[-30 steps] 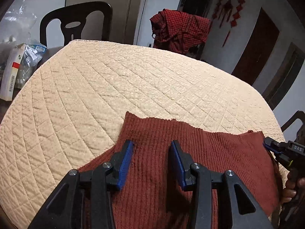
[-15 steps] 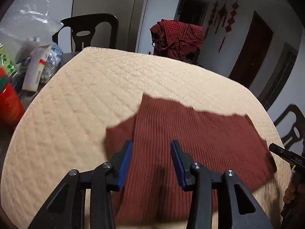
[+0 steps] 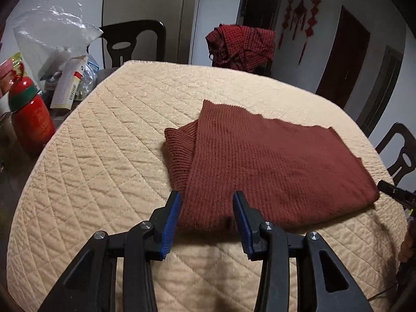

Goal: Fold small clothes

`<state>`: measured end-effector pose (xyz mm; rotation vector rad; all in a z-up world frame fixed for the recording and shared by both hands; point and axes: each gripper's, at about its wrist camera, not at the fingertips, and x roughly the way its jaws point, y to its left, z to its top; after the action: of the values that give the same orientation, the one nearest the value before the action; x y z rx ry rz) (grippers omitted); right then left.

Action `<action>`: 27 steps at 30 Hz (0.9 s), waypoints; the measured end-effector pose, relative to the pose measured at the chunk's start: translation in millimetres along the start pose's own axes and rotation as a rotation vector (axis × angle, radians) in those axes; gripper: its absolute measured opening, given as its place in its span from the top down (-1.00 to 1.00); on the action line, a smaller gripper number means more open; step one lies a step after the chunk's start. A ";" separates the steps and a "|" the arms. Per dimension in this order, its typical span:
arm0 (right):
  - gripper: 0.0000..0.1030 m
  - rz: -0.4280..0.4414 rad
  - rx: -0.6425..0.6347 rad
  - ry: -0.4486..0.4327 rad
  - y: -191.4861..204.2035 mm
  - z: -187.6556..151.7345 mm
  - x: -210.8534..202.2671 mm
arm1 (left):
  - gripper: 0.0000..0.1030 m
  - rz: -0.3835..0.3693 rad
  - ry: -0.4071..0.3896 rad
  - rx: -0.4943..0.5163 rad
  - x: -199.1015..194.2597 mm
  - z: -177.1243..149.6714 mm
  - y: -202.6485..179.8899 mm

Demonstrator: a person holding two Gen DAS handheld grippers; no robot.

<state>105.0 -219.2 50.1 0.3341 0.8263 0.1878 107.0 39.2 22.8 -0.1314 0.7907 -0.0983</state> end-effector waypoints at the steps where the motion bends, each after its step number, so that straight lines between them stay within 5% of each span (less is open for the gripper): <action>1: 0.79 0.003 0.003 0.009 0.5 -4.1 0.3 | 0.14 -0.003 -0.008 -0.006 -4.1 -3.0 1.3; 6: 0.78 -0.028 0.054 0.054 -13.7 -15.2 11.8 | 0.14 -0.055 -0.060 -0.057 -16.1 -8.6 10.2; 11: 0.78 -0.022 0.079 0.055 -17.7 -17.1 8.9 | 0.15 -0.016 0.059 -0.086 12.9 -13.6 16.8; 15: 0.78 -0.031 0.093 0.052 -16.7 -23.2 -0.5 | 0.15 -0.031 0.037 -0.122 0.3 -15.1 22.4; 19: 0.39 0.000 0.156 0.060 -24.9 -36.0 -7.7 | 0.15 -0.060 0.040 -0.155 -14.3 -24.3 23.7; 27: 0.17 0.069 0.230 0.051 -28.2 -36.5 -7.2 | 0.12 -0.153 0.086 -0.242 -1.2 -31.6 19.4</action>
<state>73.9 -239.6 21.8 0.5758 0.8897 0.1664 84.4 56.0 -1.3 -0.4194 0.8759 -0.1532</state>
